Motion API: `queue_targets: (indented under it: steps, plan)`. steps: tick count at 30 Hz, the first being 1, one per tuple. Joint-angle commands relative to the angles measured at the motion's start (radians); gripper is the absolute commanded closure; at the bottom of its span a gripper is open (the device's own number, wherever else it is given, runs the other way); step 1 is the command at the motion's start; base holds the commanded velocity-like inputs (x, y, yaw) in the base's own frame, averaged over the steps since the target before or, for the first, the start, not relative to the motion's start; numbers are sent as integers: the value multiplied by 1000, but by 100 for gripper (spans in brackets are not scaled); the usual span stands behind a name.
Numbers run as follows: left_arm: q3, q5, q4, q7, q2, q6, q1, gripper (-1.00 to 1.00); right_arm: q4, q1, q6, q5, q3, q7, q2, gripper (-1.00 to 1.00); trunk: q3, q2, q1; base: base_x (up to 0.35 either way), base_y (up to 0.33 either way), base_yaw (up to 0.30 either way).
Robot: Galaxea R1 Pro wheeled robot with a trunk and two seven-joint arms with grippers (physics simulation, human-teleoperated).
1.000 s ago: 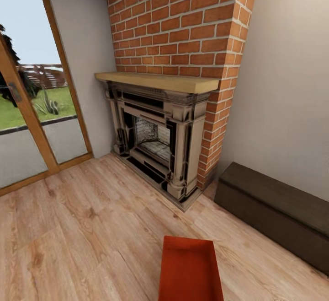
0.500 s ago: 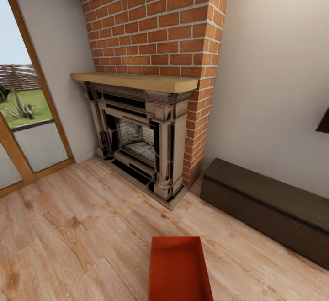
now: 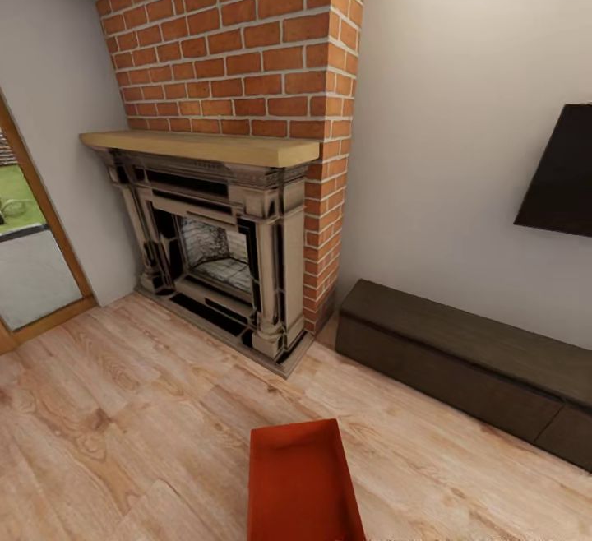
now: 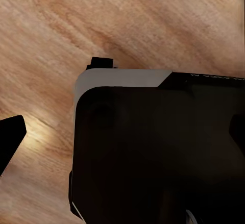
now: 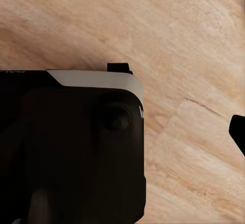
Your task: Move the two storage containers from the living room to the garage. In the garage, place one container on the floor and stack the other container on top of it (either order is fine).
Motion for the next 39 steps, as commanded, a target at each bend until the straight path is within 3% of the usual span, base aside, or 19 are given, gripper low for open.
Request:
queue_targets:
  steps: [1,9,26,39]
  plan:
    - [-1,10,1,-4,0,-3,-1,-100,1,-1,-3,-9,8,-2,1,-100,-1,-1,0,0,0,-211]
    - [-2,10,1,-4,0,-3,-1,-100,2,-1,-3,-9,8,-2,1,-100,-1,-1,0,12,-15,-55]
    - [-1,10,1,-5,1,-2,-1,-100,1,-1,-3,-8,8,-3,2,-100,-1,-1,0,151,-197,1]
    - [-1,10,1,-4,0,-3,-1,-100,2,-1,-3,-6,8,-2,1,-100,-1,-1,0,14,-8,233]
